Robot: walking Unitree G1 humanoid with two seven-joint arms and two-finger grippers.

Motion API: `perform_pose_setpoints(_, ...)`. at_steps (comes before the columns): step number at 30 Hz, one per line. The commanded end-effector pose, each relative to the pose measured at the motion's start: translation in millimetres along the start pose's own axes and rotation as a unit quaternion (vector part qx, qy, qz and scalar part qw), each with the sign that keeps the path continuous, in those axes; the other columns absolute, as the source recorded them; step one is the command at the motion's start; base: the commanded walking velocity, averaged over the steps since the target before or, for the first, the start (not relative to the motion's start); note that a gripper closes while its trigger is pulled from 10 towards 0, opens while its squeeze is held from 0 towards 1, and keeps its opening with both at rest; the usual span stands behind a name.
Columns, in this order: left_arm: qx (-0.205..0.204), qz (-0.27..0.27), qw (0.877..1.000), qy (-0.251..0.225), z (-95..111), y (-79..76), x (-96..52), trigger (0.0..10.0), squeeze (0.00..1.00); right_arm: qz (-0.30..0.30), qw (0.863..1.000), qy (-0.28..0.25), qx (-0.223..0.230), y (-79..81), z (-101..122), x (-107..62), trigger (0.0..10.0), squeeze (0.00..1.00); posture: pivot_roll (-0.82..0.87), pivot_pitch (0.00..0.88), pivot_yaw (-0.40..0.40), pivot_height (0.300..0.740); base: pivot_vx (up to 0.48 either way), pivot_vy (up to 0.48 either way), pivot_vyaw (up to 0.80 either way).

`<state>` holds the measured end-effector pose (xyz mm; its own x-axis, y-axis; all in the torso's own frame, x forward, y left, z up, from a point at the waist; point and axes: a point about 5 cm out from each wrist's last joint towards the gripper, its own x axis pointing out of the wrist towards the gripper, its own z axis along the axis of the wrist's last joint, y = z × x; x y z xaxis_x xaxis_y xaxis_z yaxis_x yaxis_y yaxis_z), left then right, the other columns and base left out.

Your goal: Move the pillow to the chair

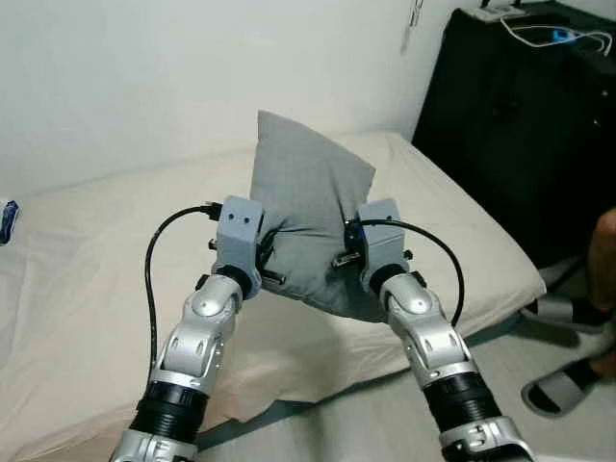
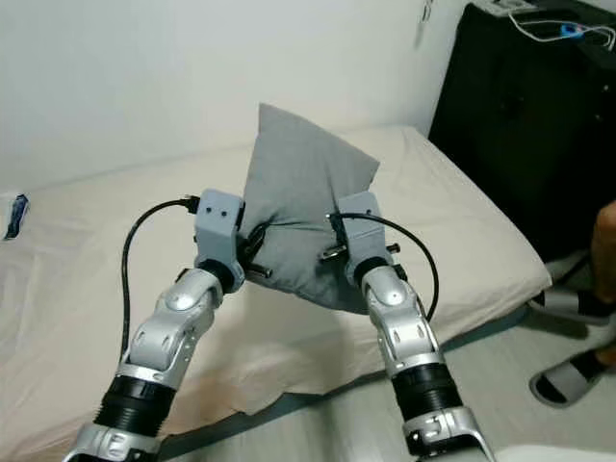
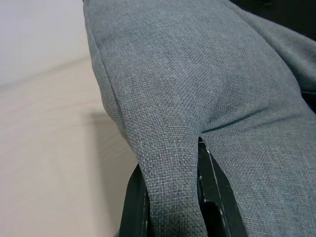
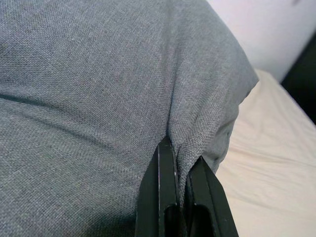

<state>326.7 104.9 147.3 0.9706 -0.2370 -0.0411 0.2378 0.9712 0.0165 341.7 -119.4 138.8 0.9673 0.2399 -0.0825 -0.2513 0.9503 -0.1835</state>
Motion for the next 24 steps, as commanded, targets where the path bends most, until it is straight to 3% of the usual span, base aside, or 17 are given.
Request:
perform_pose_setpoints(1,0.006,0.061,0.998,-0.033,10.4,25.2,-3.8,10.0,0.0,-0.037,0.999,0.012,-0.006,-15.2,-6.0,-4.2,10.0,0.0,0.01,0.061,0.001,0.74,0.0,0.0,0.0)
perform_pose_setpoints(24,-0.006,0.061,0.998,-0.023,8.7,25.9,-2.8,10.0,0.0,-0.036,0.999,0.013,-0.005,-15.1,-6.4,-3.9,10.0,0.0,0.02,0.06,0.002,0.74,0.0,0.032,0.0)
